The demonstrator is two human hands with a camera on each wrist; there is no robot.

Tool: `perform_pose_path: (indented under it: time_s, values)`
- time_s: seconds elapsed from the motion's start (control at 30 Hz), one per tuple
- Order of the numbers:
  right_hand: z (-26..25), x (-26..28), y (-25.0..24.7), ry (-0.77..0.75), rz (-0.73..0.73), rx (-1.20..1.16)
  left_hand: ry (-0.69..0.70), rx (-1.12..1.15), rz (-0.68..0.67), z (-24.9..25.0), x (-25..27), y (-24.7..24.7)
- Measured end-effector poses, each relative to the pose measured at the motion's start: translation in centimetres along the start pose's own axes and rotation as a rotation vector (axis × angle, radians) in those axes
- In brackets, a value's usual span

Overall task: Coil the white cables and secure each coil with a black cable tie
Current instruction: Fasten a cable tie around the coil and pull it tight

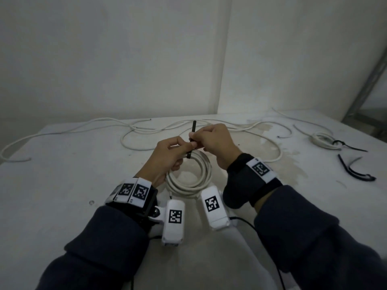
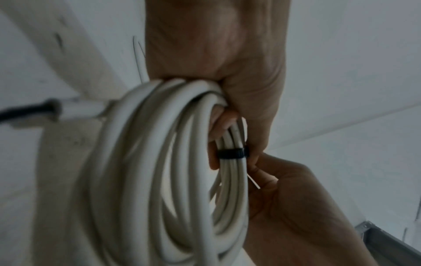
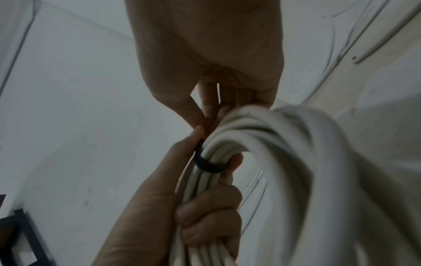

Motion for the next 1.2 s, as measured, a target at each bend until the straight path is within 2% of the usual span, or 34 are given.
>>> perform_pose_path:
  time_s: [0.2,0.37,0.53,0.73,0.8,0.97,1.07,1.13,1.2]
  values:
    - [1.4,0.3,-1.5,0.162,0.016,-0.093,0.024,-0.122,-0.08,1.3,0.2,2.0]
    - [0.8,-0.1,-5.0,0.126,0.014,-0.11,0.001,-0.119,-0.113,1.9,-0.8,5.1]
    - [1.9,-1.1,-9.6,0.11,0.017,-0.183,-0.053,-0.02,-0.156,1.9,-2.6,9.9]
    - [5.1,-1.6,-15.9,0.195,-0.098,0.011,-0.142,0.17,-0.107,0.7,-6.3,16.0]
    - [6.0,-1.9,-18.2,0.184,-0.094,0.028,-0.168,0.198,-0.1,0.1,-7.6,18.6]
    - [7.8,-3.5,-24.2,0.165,0.013,0.031,-0.183,0.162,-0.15,-1.1,-10.0,25.1]
    - [9.1,-4.7,-27.3,0.199,0.082,0.021,-0.149,0.037,-0.197,-1.2,-11.1,28.4]
    - [10.3,-5.9,-30.2,0.224,0.195,0.026,-0.151,-0.05,-0.24,-1.5,-11.8,29.9]
    - [12.2,-7.2,-34.5,0.276,0.38,-0.001,-0.167,-0.188,-0.284,-2.4,-12.3,30.5]
Point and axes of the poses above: each hand's wrist, its own x-axis away from the middle knuckle, its own y-axis out of the palm, z = x × y, the point moved 9 cm from there along -x, towards the middle knuckle, and after that the axes turned 3 degrees about z, right-handed, at the moved point
